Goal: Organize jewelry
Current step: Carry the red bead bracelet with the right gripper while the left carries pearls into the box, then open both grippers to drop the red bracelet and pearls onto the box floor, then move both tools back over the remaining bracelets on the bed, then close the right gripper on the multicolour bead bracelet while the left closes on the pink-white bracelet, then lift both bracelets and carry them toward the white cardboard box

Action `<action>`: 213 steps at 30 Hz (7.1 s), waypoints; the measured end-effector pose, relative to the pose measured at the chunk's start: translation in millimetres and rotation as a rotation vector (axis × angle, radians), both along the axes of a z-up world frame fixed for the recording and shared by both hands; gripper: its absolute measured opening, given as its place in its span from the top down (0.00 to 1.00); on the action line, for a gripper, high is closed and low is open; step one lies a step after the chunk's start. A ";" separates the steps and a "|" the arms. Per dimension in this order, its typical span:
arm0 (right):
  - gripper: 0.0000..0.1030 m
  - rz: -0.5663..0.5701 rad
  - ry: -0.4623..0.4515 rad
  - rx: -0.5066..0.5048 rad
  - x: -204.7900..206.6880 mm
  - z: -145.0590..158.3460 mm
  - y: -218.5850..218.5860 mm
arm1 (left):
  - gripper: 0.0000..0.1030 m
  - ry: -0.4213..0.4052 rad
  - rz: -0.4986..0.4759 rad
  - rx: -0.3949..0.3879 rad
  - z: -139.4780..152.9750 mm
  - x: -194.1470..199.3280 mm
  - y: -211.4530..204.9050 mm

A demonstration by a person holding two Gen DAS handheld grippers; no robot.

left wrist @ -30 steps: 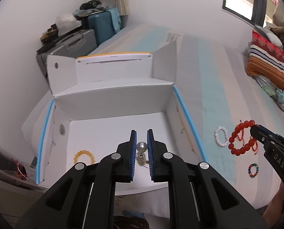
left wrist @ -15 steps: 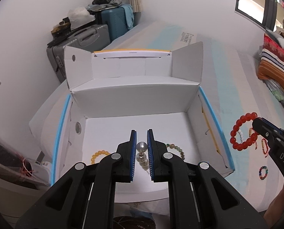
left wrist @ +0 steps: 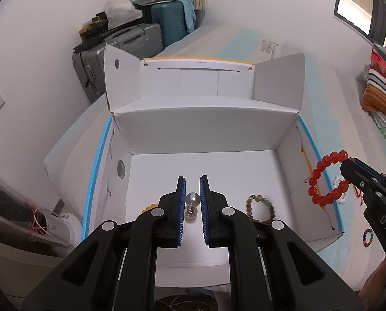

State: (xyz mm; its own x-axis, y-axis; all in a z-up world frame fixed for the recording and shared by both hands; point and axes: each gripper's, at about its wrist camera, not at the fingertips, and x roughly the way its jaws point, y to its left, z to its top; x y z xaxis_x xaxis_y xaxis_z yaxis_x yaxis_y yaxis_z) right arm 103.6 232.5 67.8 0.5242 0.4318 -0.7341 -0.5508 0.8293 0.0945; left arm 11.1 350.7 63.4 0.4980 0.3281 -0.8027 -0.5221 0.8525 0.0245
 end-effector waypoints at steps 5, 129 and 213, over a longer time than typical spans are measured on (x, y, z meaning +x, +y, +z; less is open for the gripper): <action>0.88 0.022 0.020 -0.019 -0.5 -11.4 11.6 | 0.89 0.018 0.014 -0.017 -12.7 2.4 8.6; 0.12 -0.503 0.041 -0.007 30.8 -41.3 -337.5 | 0.06 -0.093 -0.487 -0.022 -28.4 101.6 -277.3; 0.91 -0.565 0.276 -0.067 90.8 -168.1 -349.5 | 0.81 0.069 -0.628 -0.128 -149.7 178.5 -304.2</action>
